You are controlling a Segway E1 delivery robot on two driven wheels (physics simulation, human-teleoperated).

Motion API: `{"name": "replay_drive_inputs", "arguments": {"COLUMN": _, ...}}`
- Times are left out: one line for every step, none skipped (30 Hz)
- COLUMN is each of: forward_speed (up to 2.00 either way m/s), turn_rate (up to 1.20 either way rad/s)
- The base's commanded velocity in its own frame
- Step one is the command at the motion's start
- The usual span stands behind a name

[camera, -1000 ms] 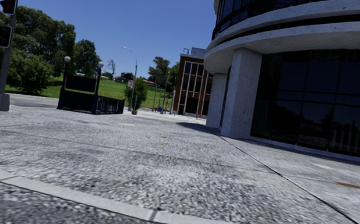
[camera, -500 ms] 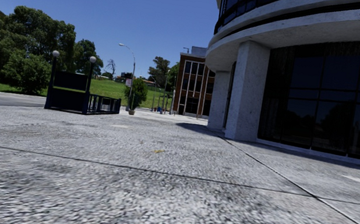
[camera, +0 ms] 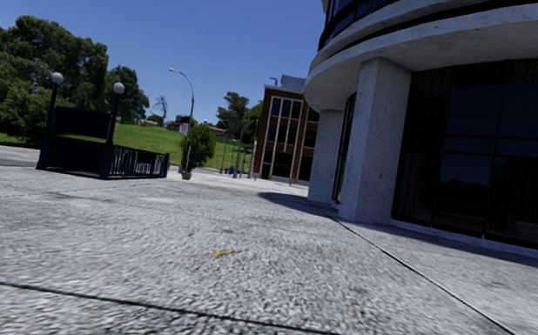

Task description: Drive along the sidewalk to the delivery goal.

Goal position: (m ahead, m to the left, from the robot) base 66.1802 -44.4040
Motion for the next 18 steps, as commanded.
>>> {"name": "replay_drive_inputs", "arguments": {"forward_speed": 2.00, "turn_rate": 0.00}}
{"name": "replay_drive_inputs", "arguments": {"forward_speed": 2.00, "turn_rate": 0.00}}
{"name": "replay_drive_inputs", "arguments": {"forward_speed": 2.00, "turn_rate": 0.00}}
{"name": "replay_drive_inputs", "arguments": {"forward_speed": 2.00, "turn_rate": 0.00}}
{"name": "replay_drive_inputs", "arguments": {"forward_speed": 2.00, "turn_rate": 0.00}}
{"name": "replay_drive_inputs", "arguments": {"forward_speed": 2.00, "turn_rate": 0.00}}
{"name": "replay_drive_inputs", "arguments": {"forward_speed": 2.00, "turn_rate": 0.00}}
{"name": "replay_drive_inputs", "arguments": {"forward_speed": 2.00, "turn_rate": 0.00}}
{"name": "replay_drive_inputs", "arguments": {"forward_speed": 2.00, "turn_rate": 0.00}}
{"name": "replay_drive_inputs", "arguments": {"forward_speed": 2.00, "turn_rate": 0.00}}
{"name": "replay_drive_inputs", "arguments": {"forward_speed": 2.00, "turn_rate": 0.00}}
{"name": "replay_drive_inputs", "arguments": {"forward_speed": 2.00, "turn_rate": 0.00}}
{"name": "replay_drive_inputs", "arguments": {"forward_speed": 2.00, "turn_rate": 0.00}}
{"name": "replay_drive_inputs", "arguments": {"forward_speed": 2.00, "turn_rate": 0.00}}
{"name": "replay_drive_inputs", "arguments": {"forward_speed": 2.00, "turn_rate": 0.00}}
{"name": "replay_drive_inputs", "arguments": {"forward_speed": 2.00, "turn_rate": 0.00}}
{"name": "replay_drive_inputs", "arguments": {"forward_speed": 2.00, "turn_rate": 0.00}}
{"name": "replay_drive_inputs", "arguments": {"forward_speed": 2.00, "turn_rate": 0.00}}
